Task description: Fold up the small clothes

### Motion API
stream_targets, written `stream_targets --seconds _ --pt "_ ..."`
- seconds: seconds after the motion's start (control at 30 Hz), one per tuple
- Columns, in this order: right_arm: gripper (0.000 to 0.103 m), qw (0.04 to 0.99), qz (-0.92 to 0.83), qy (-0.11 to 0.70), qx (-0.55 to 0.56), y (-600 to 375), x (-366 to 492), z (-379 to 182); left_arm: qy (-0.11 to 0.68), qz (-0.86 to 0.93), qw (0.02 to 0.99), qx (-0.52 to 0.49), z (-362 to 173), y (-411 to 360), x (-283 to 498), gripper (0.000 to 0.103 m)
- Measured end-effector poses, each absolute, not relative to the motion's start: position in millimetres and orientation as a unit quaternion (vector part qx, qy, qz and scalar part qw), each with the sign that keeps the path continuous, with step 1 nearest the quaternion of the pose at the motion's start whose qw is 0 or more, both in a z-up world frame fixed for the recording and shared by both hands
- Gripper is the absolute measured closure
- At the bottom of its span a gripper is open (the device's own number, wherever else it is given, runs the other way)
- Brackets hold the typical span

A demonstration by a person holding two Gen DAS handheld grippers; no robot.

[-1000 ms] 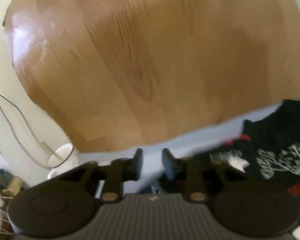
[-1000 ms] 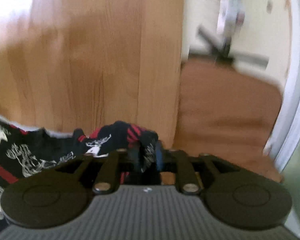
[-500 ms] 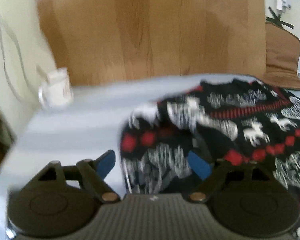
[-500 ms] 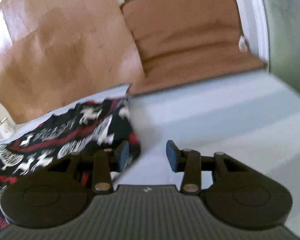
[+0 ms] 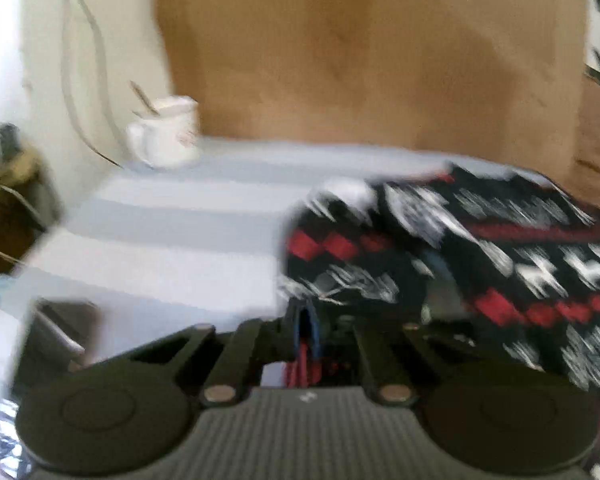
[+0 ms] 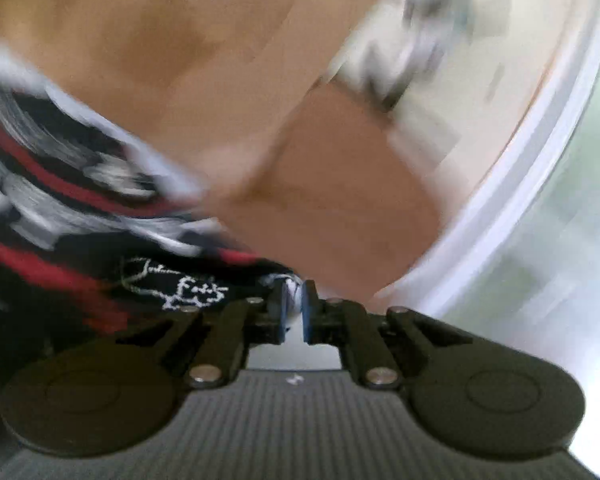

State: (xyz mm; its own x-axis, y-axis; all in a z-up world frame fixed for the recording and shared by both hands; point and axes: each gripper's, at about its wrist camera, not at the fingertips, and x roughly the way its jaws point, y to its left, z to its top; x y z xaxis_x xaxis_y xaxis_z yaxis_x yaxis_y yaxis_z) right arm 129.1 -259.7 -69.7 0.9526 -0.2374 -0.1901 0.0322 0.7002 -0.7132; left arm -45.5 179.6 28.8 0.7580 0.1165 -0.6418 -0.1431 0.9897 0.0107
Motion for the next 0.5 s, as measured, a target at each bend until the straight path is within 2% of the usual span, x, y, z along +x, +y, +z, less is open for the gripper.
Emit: stream_targets --seconds 0.07,0.2,0.23,0.3,0.37,0.4,0.5 --pt "0.093 0.883 -0.097 0.1 -0.447 -262 129 -69 0.329 0.098 0.939 -0.017 37 188 -41 0.098" --pt "0.087 0.848 -0.092 0.114 -0.51 -264 131 -84 0.323 0.153 0.934 -0.004 37 198 -32 0.097" --pt "0.087 0.845 -0.089 0.132 -0.511 -267 129 -88 0.329 0.171 0.929 -0.004 34 202 -30 0.094" --pt "0.084 0.855 -0.071 0.176 -0.483 -277 125 -91 0.344 0.181 0.921 -0.017 28 210 -30 0.093" --pt "0.069 0.864 -0.06 0.21 -0.453 -286 119 -92 0.345 0.179 0.921 -0.024 27 218 -36 0.088" --pt "0.066 0.87 -0.06 0.217 -0.439 -292 117 -90 0.341 0.186 0.921 -0.021 28 220 -41 0.084" --pt "0.065 0.9 -0.067 0.246 -0.354 -307 109 -74 0.328 0.188 0.925 -0.043 38 230 -61 0.077"
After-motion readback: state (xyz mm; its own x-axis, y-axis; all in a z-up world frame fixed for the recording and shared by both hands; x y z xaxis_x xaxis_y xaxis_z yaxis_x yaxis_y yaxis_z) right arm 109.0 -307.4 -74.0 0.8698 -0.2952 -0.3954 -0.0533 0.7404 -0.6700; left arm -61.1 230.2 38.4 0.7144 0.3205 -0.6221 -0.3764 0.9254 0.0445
